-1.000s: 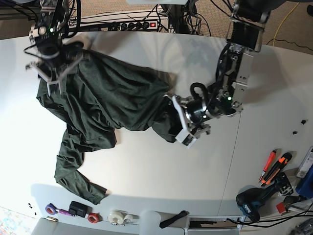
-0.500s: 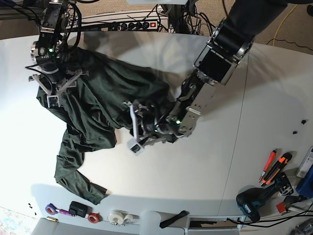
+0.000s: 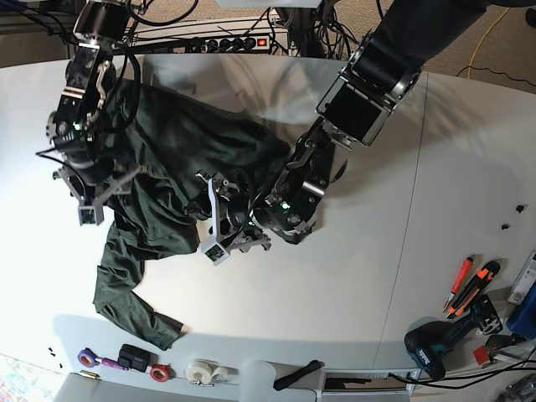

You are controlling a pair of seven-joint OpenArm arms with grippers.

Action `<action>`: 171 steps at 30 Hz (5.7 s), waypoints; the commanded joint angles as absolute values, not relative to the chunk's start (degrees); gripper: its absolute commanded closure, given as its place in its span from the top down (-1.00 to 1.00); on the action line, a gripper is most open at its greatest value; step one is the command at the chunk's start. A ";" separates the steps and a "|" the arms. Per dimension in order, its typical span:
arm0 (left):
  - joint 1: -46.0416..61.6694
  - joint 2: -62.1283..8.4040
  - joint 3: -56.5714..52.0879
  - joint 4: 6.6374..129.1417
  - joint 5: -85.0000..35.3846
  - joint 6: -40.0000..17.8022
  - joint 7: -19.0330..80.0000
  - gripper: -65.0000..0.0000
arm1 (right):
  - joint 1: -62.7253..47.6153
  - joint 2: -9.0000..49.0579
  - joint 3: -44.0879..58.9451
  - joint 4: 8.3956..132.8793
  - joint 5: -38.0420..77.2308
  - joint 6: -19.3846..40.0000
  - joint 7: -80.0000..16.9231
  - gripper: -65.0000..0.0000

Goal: Layout the t-shirt on the table in an organized manner, then fold the t-shirt properly
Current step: 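Move the left gripper to the shirt's middle and regrasp fabric, then drag the grasped fabric with the left gripper away from the right gripper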

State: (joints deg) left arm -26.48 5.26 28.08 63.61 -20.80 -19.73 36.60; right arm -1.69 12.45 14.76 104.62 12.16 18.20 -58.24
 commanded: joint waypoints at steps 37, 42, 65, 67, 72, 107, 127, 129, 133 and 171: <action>-23.18 -7.62 27.88 91.61 -34.92 -25.56 50.83 -1.00 | 13.15 13.17 3.44 71.11 7.84 18.13 -52.07 -0.13; -15.79 -11.22 27.73 99.66 -34.85 -25.56 51.20 -1.00 | 13.15 13.17 3.44 71.11 7.84 18.15 -52.10 -0.13; 16.27 -15.42 3.57 119.28 -37.23 -29.65 52.71 -0.15 | 13.15 13.17 3.44 71.11 7.44 18.13 -52.07 -0.13; 16.67 -15.42 3.57 119.28 -38.00 -28.73 52.69 0.05 | 13.15 13.17 3.44 71.11 7.44 18.13 -52.07 -0.13; 14.94 -15.38 3.57 119.46 -37.98 -27.66 47.66 0.04 | 13.15 13.17 3.44 71.13 7.44 18.15 -52.07 -0.13; -6.07 -4.54 18.57 97.23 -21.93 -20.34 43.46 -1.00 | 13.13 13.15 3.44 71.13 7.46 18.15 -52.27 -0.13; 4.91 -10.74 -6.92 116.22 -39.99 -26.57 55.94 -1.00 | 12.99 13.15 3.44 71.13 7.44 18.13 -52.31 -0.13; 7.92 -12.03 -10.85 117.93 -41.95 -27.05 55.92 -1.00 | 13.02 13.17 3.44 71.13 7.44 18.13 -52.29 -0.13; 12.99 -13.67 -19.51 121.03 -45.98 -27.07 55.96 -1.00 | 12.99 13.17 3.44 71.13 7.44 18.13 -52.29 -0.13; 23.35 -13.67 -37.28 121.71 -55.24 -32.03 62.13 -0.01 | 12.82 13.17 3.49 93.06 8.58 17.96 -57.45 -0.13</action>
State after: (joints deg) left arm 23.33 -13.17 -37.10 121.01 -54.11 -31.79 63.42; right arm 11.62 12.51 3.29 92.27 8.38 17.76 -58.24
